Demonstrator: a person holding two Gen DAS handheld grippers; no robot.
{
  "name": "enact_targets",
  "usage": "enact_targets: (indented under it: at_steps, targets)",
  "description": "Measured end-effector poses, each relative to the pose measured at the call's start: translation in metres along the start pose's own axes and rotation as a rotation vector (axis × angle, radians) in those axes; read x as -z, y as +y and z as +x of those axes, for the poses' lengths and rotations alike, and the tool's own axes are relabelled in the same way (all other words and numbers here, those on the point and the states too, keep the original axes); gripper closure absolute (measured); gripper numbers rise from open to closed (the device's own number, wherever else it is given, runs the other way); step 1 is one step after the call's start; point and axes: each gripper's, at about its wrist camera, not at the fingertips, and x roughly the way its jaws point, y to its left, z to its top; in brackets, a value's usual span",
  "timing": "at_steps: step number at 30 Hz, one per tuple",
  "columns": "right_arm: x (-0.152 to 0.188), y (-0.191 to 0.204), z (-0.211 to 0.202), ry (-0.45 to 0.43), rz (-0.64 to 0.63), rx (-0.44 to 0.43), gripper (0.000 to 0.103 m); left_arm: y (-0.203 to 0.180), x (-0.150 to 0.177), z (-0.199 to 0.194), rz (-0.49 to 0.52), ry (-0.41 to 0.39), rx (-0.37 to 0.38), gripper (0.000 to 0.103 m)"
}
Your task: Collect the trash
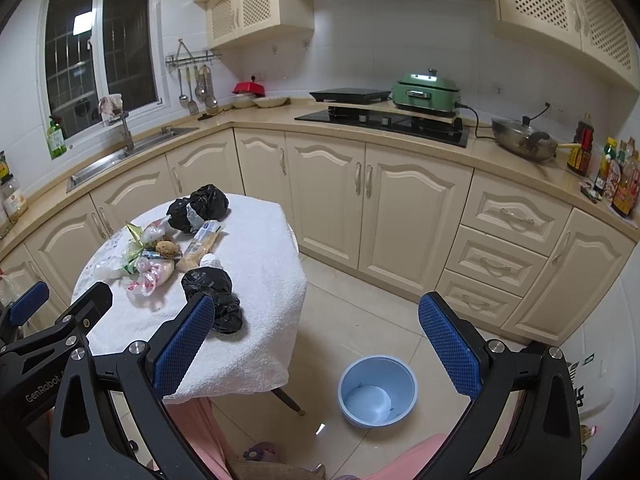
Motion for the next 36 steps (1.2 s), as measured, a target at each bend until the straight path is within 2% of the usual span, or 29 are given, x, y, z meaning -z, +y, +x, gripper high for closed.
enact_targets:
  at_steps: [21,30,36]
  targets:
    - [-0.003,-0.004,0.007,0.044,0.043,0.006,0.000,0.006,0.001,0.003,0.015,0.015,0.023,0.001]
    - [0.000,0.019,0.021,0.090,0.003,-0.007,0.000,0.021,0.003,0.016,0.015,0.047,0.014,0.001]
    - [0.003,0.043,0.037,0.131,-0.033,-0.023,0.000,0.041,0.003,0.030,0.007,0.079,-0.018,0.001]
